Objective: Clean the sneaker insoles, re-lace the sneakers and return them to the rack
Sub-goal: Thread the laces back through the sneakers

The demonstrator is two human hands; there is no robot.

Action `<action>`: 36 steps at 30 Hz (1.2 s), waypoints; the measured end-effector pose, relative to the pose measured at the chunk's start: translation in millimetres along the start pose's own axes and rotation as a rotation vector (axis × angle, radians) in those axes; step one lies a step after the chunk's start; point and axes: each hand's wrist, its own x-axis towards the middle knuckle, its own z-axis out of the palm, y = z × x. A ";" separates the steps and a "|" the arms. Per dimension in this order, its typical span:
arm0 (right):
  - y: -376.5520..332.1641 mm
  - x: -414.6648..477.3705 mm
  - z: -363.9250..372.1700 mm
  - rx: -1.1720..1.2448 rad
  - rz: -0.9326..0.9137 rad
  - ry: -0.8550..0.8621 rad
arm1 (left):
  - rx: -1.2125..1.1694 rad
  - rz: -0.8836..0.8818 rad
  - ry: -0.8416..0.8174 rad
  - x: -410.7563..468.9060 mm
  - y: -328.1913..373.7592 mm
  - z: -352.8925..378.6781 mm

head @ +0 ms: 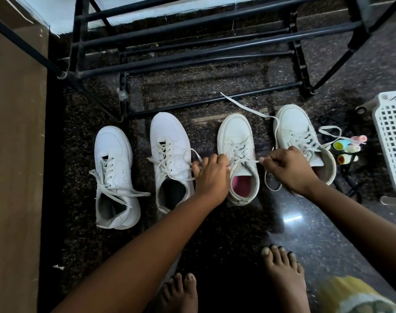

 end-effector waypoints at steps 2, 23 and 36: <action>-0.1 -1.0 3.9 -0.076 0.046 0.010 | 0.037 -0.004 -0.018 0.9 0.4 0.7; -26.6 -19.8 -36.1 0.587 0.062 0.293 | -0.400 0.067 0.269 -9.9 -15.1 -64.5; -88.2 -11.1 -34.3 1.231 -0.092 0.073 | -1.339 0.148 -0.003 -22.7 37.8 -88.3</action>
